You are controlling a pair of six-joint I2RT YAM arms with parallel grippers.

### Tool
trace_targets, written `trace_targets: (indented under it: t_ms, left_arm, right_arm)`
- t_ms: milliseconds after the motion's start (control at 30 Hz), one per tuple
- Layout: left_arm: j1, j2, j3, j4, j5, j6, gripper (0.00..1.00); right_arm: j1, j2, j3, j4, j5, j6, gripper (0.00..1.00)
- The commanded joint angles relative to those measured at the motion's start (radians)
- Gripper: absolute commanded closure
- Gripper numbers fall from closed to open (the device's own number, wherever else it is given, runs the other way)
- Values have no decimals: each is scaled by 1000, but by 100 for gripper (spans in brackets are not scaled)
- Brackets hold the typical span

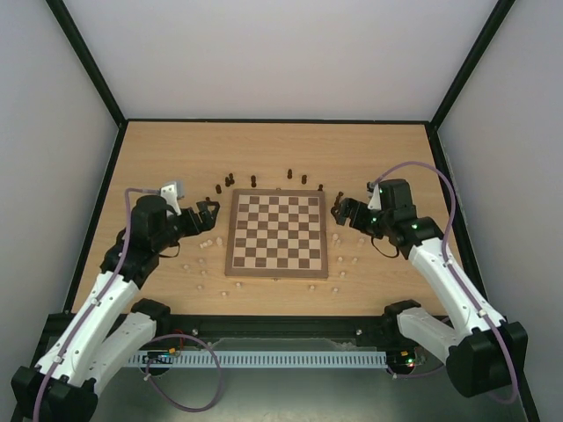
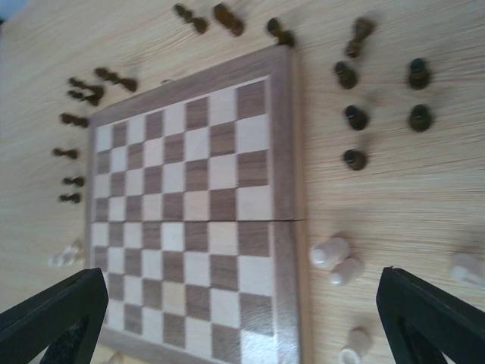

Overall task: Set up the chess pieces on the board
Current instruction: Pick up the chess piece at the center of the board.

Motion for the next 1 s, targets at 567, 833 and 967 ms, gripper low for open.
trace_targets:
  t_ms: [567, 833, 967]
  left_arm:
    - [-3, 13, 25, 36, 67, -32, 1]
    - [-4, 21, -2, 55, 80, -35, 1]
    - [-4, 19, -13, 51, 54, -32, 1]
  right_arm:
    - [13, 55, 43, -198, 515, 104, 1]
    - [58, 18, -11, -168, 525, 167, 1]
    - [122, 35, -9, -146, 556, 158, 2]
